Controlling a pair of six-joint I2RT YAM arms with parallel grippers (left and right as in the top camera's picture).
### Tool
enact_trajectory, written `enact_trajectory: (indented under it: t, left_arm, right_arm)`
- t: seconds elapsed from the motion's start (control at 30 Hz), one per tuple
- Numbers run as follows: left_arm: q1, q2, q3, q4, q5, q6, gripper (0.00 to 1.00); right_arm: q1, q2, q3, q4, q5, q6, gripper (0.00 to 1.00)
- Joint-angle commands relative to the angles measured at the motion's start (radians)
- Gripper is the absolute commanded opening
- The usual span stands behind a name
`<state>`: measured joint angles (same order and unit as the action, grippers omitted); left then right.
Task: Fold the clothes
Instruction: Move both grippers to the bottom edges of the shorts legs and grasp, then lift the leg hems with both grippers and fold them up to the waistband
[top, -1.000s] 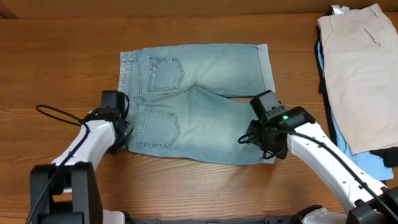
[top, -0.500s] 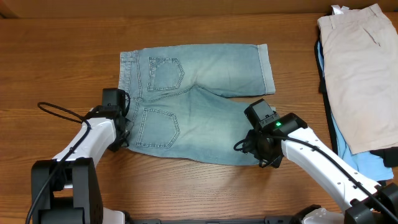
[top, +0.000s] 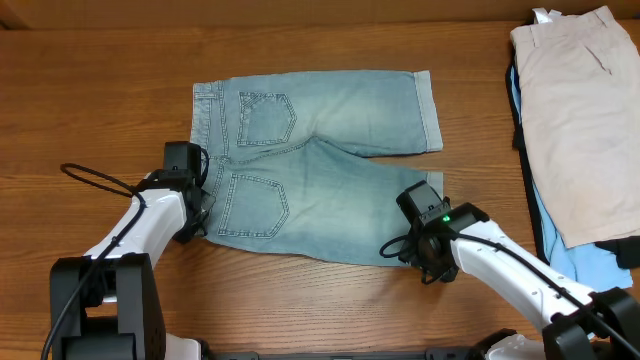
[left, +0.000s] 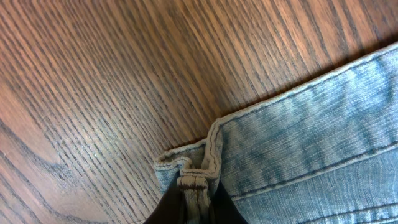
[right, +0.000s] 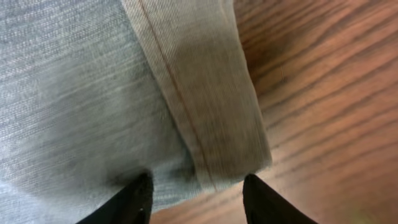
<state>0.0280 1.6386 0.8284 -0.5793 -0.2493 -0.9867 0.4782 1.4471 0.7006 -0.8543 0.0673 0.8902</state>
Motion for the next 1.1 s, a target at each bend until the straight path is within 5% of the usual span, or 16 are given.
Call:
enact_trajectory:
  t: [0.0,0.1,0.17,0.2,0.5,0.73,1.07]
  left_arm:
    - [0.006,0.045,-0.024,-0.019,0.067,0.050,0.04]
    - [0.006,0.045,-0.021,-0.020,0.068,0.070,0.04]
    - [0.006,0.043,-0.008,-0.036,0.078,0.099,0.04]
    - [0.006,0.042,0.002,-0.048,0.087,0.116,0.04]
    - [0.006,0.040,0.284,-0.335,0.092,0.260,0.04]
    - [0.006,0.040,0.547,-0.599,0.093,0.294,0.04]
    - [0.006,0.020,0.627,-0.835,0.119,0.293,0.04]
  right_arm:
    - [-0.003,0.003,-0.015,0.039,0.044,0.005,0.46]
    - [-0.003,0.003,-0.015,0.050,0.065,0.005,0.27]
    - [-0.003,0.003,-0.015,0.045,0.065,0.005,0.05]
    - [-0.003,0.003,-0.015,0.042,0.067,0.005,0.04]
    - [-0.107,-0.040,0.105,-0.097,0.074,-0.001,0.04]
    - [-0.245,-0.156,0.343,-0.298,0.066,-0.142,0.04]
    - [-0.273,-0.331,0.436,-0.449,0.014,-0.166,0.04]
